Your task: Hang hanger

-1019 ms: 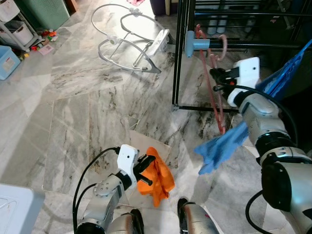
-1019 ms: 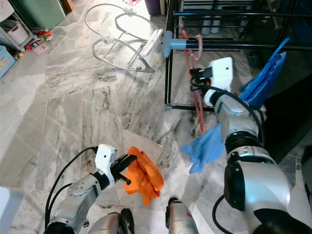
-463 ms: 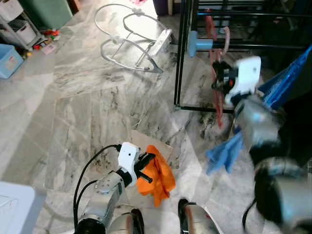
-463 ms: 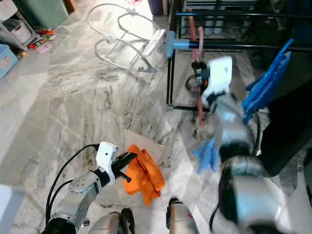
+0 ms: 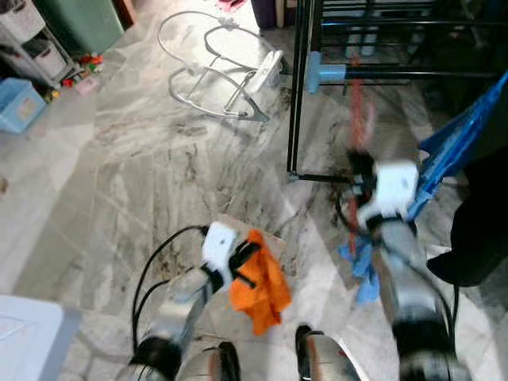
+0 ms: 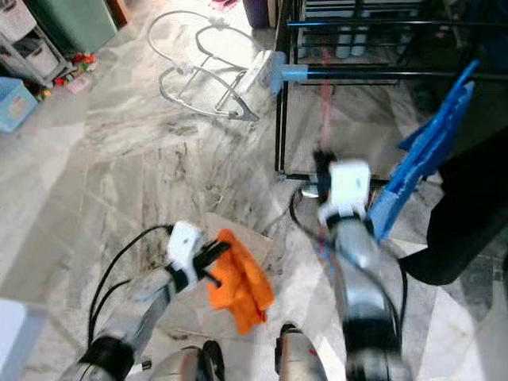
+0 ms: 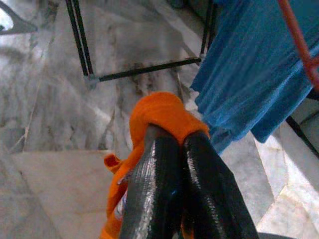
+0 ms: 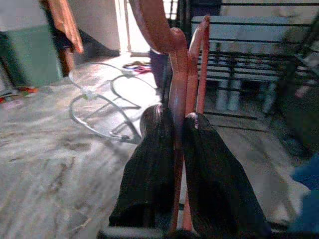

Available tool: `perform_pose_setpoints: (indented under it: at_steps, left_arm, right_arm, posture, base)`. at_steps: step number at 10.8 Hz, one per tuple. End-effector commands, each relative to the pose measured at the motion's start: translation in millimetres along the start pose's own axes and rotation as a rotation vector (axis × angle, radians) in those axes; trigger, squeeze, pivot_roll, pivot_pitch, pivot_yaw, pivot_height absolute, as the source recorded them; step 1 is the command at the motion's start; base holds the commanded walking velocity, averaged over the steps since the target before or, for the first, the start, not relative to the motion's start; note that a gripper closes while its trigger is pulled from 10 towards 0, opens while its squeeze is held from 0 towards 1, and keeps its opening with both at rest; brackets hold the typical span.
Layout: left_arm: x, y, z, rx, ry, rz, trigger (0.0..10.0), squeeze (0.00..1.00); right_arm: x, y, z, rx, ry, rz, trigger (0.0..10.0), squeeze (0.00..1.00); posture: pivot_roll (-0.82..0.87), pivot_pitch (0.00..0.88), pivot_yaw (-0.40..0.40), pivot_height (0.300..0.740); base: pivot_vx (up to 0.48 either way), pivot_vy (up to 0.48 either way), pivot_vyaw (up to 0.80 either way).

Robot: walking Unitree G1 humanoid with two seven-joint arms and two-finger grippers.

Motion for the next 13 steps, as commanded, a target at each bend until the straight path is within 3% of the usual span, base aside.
perform_pose_setpoints:
  at_steps: [1,3,4,5,6,8,11,13]
  left_arm:
    - [-6,1.8,-2.2,0.02,-0.016,-0.022,10.0,0.0]
    - [-1,5.6,-15.0,0.082,-0.05,0.012,10.0,0.0]
    - [-3,8.0,-21.6,0.113,-0.073,-0.007,10.0,0.0]
    - [-1,13.0,-37.6,0.187,-0.101,-0.022,10.0,0.0]
    - [7,13.2,-48.3,0.251,-0.089,-0.005,10.0,0.0]
    - [12,7.5,-47.6,0.256,-0.121,-0.002,10.0,0.0]
    - [15,5.2,-49.8,0.3,-0.103,0.023,10.0,0.0]
    - [15,-0.1,-42.3,0.275,-0.096,0.023,10.0,0.0]
  right_arm:
    - [0,7.6,-6.9,-0.005,0.002,-0.004,9.5,0.0]
    - [-31,47.4,-28.8,0.016,0.015,-0.132,10.0,0.0]
    - [-42,56.7,-34.5,0.022,0.001,-0.178,10.0,0.0]
    - [-62,71.7,-48.6,0.038,-0.058,-0.267,10.0,0.0]
    - [-74,80.7,-54.1,0.047,-0.079,-0.327,10.0,0.0]
    - [-78,83.3,-51.7,0.052,-0.096,-0.348,10.0,0.0]
    - [-76,73.0,-49.6,0.076,-0.094,-0.332,10.0,0.0]
    - [-81,73.8,-54.6,0.073,-0.123,-0.352,10.0,0.0]
  posture:
    - [-0.37,0.253,0.155,0.74]
    - [-0.37,0.281,0.159,0.74]
    - [-0.35,0.277,0.161,0.74]
    - [-0.33,0.275,0.18,0.74]
    - [-0.32,0.276,0.184,0.74]
    - [-0.3,0.275,0.172,0.74]
    - [-0.31,0.249,0.171,0.74]
    - [-0.31,0.236,0.162,0.74]
  base:
    - [0.0,0.0,0.0]
    - [0.0,0.0,0.0]
    - [0.0,0.0,0.0]
    - [0.0,0.0,0.0]
    - [0.0,0.0,0.0]
    - [0.0,0.0,0.0]
    - [0.0,0.0,0.0]
    - [-0.261,0.0,0.0]
Point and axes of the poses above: a point about 5 cm out from each wrist's last joint towards the gripper, its own y axis pointing back from the gripper into the wrist, its own x axis along the axis of the wrist's last joint, z = x × y, the point moved 2 cm from there along -y, pointing out of the wrist towards the gripper, and after that the axes turned 5 degrees about y, right-handed, at the moved point
